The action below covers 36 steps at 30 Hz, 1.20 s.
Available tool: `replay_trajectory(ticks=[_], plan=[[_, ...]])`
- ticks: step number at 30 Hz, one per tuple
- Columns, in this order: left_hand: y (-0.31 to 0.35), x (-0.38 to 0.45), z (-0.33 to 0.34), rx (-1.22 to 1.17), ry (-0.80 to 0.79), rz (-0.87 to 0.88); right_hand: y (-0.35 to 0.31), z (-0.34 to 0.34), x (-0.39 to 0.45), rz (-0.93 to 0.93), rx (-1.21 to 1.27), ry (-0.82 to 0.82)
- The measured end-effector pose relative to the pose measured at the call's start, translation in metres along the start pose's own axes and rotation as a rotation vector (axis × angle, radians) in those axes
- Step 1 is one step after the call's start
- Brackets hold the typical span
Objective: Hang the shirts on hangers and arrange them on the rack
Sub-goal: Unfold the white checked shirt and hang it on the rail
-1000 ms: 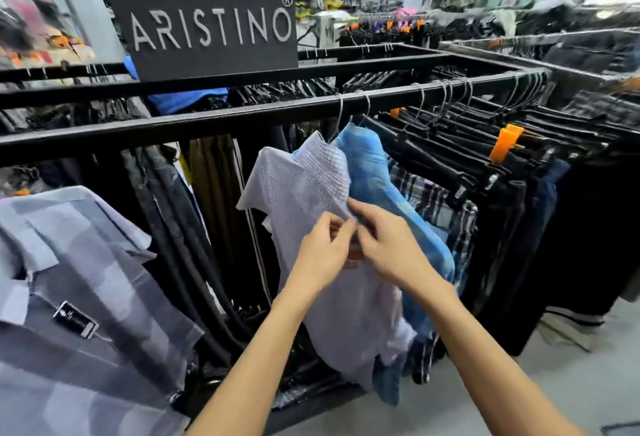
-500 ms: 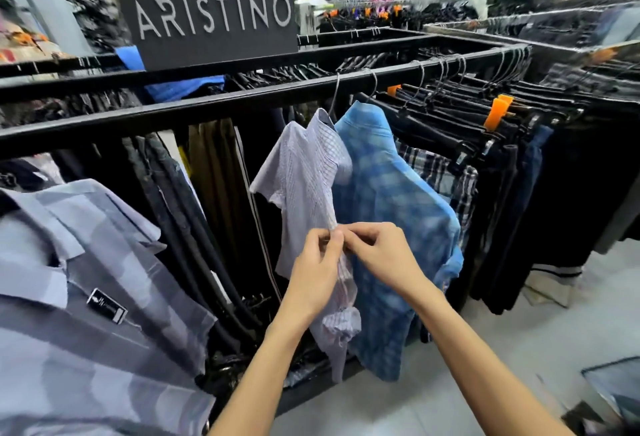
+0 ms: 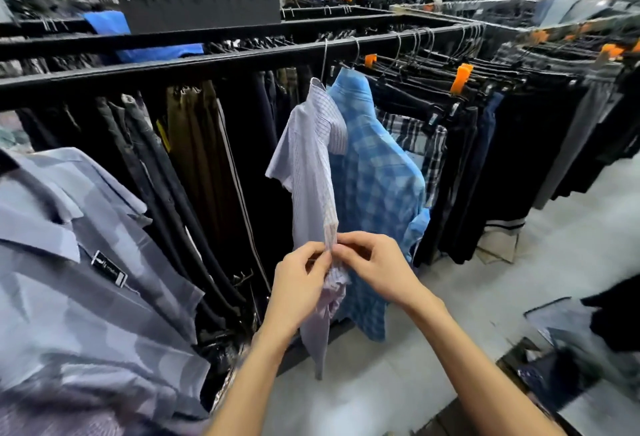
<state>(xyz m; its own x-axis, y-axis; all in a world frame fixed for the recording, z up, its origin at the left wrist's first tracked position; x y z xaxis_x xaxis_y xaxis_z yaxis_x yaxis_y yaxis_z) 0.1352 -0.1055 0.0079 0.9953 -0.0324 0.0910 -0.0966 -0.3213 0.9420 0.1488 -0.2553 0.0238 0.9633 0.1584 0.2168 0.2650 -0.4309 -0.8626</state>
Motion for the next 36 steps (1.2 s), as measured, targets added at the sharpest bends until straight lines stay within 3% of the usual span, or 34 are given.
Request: replay_trajectory(ticks=[17, 21, 26, 30, 33, 36], plan=[[0.002, -0.056, 0.033, 0.009, 0.014, -0.083, 0.019, -0.013, -0.052, -0.046, -0.026, -0.347], [0.013, -0.074, 0.039, -0.01, 0.011, -0.102, 0.023, -0.028, -0.059, -0.039, 0.088, -0.283], [0.021, -0.087, 0.042, -0.005, -0.008, -0.048, -0.001, -0.041, -0.068, -0.258, -0.067, -0.121], [0.039, -0.091, 0.022, 0.189, 0.236, 0.134, -0.024, -0.033, -0.082, -0.505, -0.189, -0.101], [0.044, -0.094, 0.016, 0.167, 0.303, 0.157, -0.023, -0.024, -0.085, -0.439, -0.092, -0.204], [0.034, -0.092, 0.021, 0.145, 0.207, 0.132, -0.021, -0.025, -0.085, -0.343, 0.015, -0.241]])
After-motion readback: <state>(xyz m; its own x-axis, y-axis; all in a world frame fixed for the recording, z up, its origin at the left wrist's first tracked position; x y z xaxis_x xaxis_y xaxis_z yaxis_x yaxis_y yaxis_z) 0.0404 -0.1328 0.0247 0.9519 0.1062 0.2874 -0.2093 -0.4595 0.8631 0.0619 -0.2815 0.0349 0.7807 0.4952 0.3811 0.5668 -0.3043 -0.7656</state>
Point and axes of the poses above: each hand's wrist, its own x-axis towards the middle knuckle, its own z-axis out of the palm, y = z × x, the point moved 9 cm from there along x, towards the middle knuckle, and after that the axes turned 1 degree about -z, right-handed, at the moved point
